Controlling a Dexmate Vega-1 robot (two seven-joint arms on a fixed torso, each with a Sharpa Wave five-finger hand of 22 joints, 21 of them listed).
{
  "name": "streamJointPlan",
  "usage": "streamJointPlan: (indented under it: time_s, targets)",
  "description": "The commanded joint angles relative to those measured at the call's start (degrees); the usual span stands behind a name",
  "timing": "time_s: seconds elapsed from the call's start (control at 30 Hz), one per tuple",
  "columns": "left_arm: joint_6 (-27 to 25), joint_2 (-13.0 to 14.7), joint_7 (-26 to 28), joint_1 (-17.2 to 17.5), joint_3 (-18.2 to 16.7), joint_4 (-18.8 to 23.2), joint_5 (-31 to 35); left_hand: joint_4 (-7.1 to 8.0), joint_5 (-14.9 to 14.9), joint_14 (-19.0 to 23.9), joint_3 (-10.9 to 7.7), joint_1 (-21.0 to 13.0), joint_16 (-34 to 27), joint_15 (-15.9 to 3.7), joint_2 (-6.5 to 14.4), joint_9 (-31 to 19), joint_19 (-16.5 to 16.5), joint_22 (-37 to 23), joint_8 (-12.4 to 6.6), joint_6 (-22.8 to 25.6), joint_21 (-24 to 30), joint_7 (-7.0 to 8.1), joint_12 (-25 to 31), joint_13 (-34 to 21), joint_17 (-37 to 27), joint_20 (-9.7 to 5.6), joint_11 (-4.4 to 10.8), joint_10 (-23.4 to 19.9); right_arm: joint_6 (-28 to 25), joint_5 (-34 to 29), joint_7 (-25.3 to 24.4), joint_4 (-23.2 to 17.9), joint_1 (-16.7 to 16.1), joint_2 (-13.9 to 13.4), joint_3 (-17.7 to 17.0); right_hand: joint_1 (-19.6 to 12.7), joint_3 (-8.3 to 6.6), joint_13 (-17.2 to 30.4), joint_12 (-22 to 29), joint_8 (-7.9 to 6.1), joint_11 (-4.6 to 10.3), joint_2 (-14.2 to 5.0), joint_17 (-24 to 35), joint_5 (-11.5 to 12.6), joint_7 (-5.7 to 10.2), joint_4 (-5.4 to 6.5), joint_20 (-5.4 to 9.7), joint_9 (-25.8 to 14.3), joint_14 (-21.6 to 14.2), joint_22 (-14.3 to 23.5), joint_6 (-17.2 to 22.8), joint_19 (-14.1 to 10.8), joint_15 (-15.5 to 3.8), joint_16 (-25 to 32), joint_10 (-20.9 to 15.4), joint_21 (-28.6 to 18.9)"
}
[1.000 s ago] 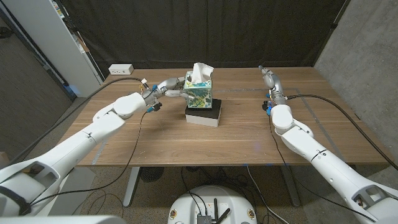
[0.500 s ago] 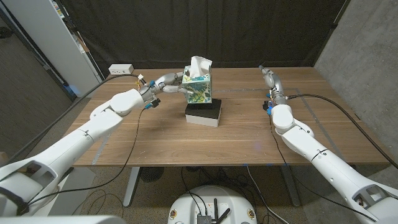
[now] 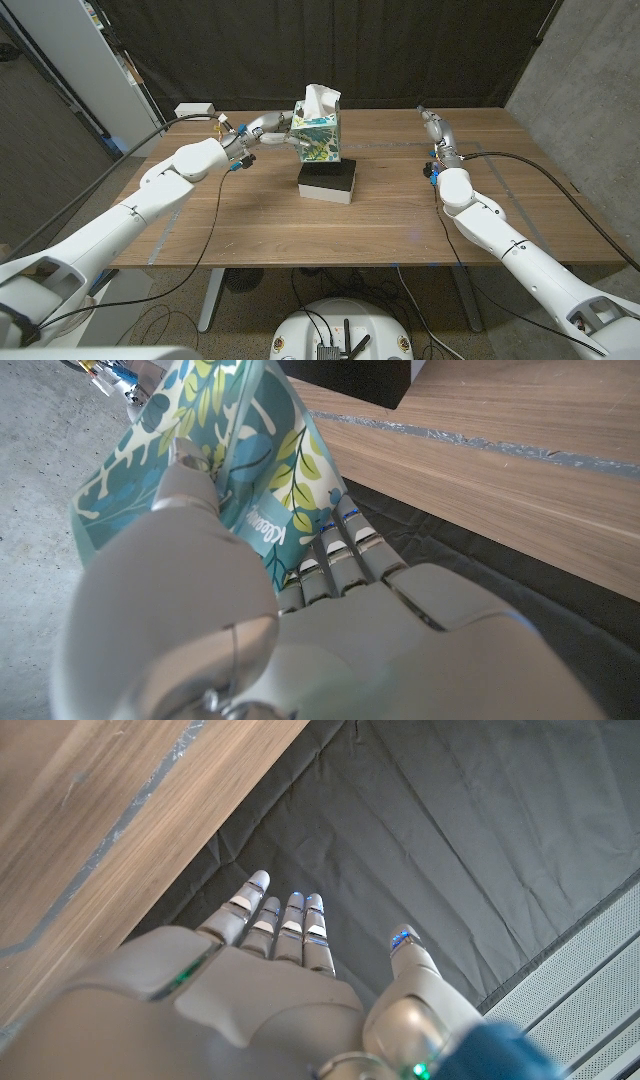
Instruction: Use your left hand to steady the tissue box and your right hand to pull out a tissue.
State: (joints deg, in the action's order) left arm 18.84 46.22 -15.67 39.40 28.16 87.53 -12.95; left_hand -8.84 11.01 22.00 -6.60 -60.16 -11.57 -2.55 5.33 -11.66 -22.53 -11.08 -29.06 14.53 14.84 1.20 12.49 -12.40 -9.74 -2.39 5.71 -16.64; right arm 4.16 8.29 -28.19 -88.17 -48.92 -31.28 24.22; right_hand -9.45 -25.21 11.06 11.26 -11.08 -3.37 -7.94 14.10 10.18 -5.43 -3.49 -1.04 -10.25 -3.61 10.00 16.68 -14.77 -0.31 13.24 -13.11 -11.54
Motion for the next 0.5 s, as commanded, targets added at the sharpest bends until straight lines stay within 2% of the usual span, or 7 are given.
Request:
streamJointPlan:
  time_s: [0.03,0.5]
  targets:
    - [-1.52,0.56,0.83,0.8,-0.42,1.66,0.19,0.03,-0.01,-0.68,-0.39,0.05,0.29,-4.98,0.57,-0.28,0.43,-0.14,0.23,-0.07,-0.09,-0.32,-0.15,-0.26,-0.29,-0.04,-0.13,0.33,1.37,2.01,1.26,-0.31,-1.19,-0.28,-0.77,-0.1,-0.16,0.16,0.12,0.14,-0.09,-0.8,0.17,-0.1,-0.02,-0.3,0.39,-0.17,-0.08,0.12,0.2,0.0,-0.03,-0.18,-0.03,0.0]
    - [-2.39,1.32,1.59,1.96,-0.94,3.32,0.2,0.05,-0.03,-1.52,-0.55,0.22,0.72,-4.91,0.58,-0.32,1.19,-0.2,0.45,-0.24,-0.37,-0.45,-0.4,-0.32,-0.29,-0.02,-0.07,0.99,3.81,5.38,2.59,-2.34,-4.46,-0.69,-2.44,-0.22,-0.25,0.16,0.12,0.16,-0.11,-0.9,0.1,-0.11,-0.06,-0.48,0.41,-0.17,-0.08,0.11,0.14,-0.09,0.03,-0.19,-0.01,-0.02]
